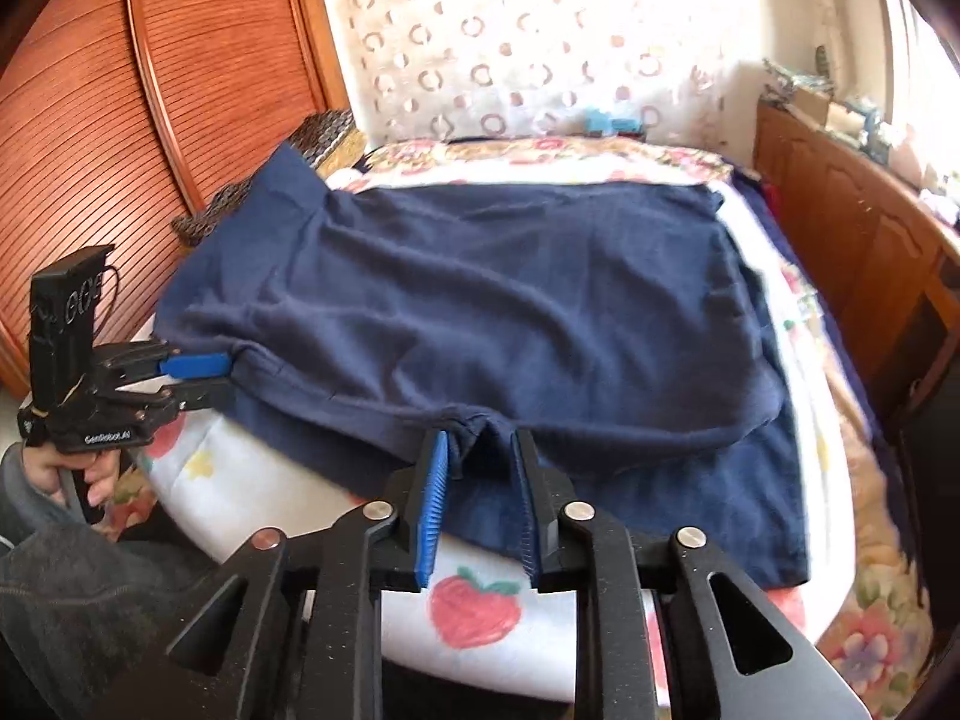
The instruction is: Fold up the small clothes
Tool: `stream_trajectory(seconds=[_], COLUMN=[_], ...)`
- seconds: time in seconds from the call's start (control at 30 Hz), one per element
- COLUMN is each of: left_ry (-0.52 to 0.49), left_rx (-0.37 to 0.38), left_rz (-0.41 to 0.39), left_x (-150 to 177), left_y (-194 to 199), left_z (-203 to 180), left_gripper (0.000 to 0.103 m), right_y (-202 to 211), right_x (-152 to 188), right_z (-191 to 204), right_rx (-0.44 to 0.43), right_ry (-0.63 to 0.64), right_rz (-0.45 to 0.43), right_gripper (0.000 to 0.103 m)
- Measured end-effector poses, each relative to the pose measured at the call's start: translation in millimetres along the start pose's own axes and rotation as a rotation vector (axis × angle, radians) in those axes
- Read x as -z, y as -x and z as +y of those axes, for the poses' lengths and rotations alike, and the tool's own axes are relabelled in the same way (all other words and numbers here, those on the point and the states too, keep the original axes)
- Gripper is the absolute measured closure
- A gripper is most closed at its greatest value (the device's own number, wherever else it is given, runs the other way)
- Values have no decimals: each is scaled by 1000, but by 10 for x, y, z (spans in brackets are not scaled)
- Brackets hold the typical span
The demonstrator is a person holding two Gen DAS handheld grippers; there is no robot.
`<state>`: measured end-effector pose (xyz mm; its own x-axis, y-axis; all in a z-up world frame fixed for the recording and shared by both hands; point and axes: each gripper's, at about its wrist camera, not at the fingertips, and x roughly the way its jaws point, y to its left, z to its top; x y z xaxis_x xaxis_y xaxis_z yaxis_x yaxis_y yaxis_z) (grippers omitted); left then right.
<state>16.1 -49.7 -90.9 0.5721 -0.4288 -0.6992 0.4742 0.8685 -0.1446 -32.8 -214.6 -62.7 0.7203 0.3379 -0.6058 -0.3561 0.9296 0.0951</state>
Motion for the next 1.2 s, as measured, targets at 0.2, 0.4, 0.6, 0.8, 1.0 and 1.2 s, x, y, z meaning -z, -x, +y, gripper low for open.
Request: stream_trajectory(seconds=[0.2,0.4,0.6,0.8,1.0,1.2], left_ry=[-24,-44,-23,-21,27,49], left_rx=[-24,-76,-28,-66,-99,-165], left_rz=[1,-9,-66,-65,-74,-70], left_x=[-58,-44,-47,-21,-41,-35], left_y=[-86,-27,406,555,553,568], left_z=[-36,8,-32,-85,92,290], left_gripper=[64,101,101,100,65,65], right_y=[68,28,-43,-58,-86,-122], right_x=[-33,25,19,12,26,42], right_z=[-90,-134,-171,-215,-209,-229], right_rx=[44,55,51,44,37,48], right_ry=[-33,-55,-62,-65,-57,-58], right_rz=[-40,-42,-32,-34,-28,-22], right_gripper=[80,80,80,80,80,80])
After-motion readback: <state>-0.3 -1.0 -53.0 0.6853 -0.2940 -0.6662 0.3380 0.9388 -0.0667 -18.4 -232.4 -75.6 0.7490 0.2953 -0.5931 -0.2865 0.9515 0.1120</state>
